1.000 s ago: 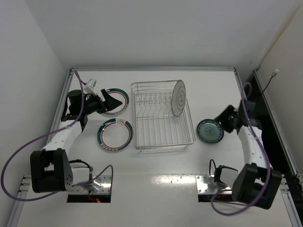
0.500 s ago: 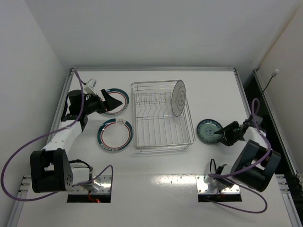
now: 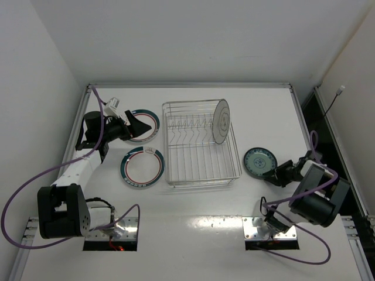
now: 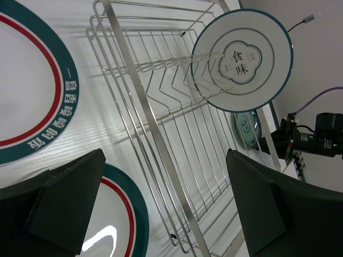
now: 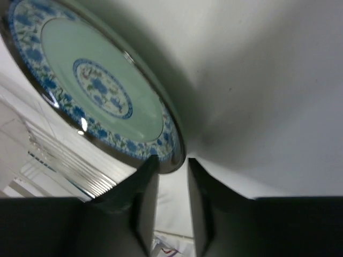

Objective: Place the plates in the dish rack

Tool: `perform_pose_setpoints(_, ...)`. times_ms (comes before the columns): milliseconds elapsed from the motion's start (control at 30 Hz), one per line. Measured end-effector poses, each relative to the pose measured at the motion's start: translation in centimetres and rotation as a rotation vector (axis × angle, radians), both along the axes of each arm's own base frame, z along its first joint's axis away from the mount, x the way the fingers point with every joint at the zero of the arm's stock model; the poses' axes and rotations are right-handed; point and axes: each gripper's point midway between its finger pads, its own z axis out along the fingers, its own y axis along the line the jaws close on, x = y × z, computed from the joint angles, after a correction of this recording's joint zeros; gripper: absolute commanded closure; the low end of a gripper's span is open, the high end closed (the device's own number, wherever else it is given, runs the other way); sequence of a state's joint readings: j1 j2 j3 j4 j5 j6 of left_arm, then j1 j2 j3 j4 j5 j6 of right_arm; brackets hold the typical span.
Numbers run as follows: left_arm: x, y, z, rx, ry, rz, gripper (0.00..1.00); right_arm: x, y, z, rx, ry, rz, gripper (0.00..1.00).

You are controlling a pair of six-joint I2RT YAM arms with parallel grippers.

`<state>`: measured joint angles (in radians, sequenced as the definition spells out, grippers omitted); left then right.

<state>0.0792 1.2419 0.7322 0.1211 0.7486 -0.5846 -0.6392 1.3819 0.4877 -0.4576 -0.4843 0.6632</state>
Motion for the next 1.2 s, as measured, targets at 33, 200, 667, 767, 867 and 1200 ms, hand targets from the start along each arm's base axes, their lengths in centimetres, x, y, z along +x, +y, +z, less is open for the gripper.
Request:
perform_pose_setpoints(33,0.0,0.0,0.0,0.0,0.0,0.0,0.05,0.1,0.0,-0.3,0.006,0.002,-0.004,0.81)
perform_pose_setpoints(200,0.0,0.0,0.0,0.0,0.0,0.0,0.05,0.4,0.8,-1.5,0.088,0.013,-0.021,0.9)
perform_pose_setpoints(667,-0.1,0.0,-0.1,0.0,0.008,0.0,0.05,4.2,-0.4,1.9,0.014,-0.149,0.011,1.0)
perform_pose_setpoints(767,-0.1,0.0,-0.1,0.0,0.008,0.001,0.05,7.4,-3.1,6.2,-0.142,-0.24,0.017,1.0)
perform_pose_setpoints(867,-0.1,0.0,-0.1,0.0,0.008,0.0,0.05,11.9,-5.2,12.7,-0.332,-0.372,0.036,1.0)
perform_pose_setpoints(1200,-0.1,0.1,-0.2,0.002,0.011,0.005,0.05,18.7,6.4,28.0,-0.688,-0.629,0.257,1.0)
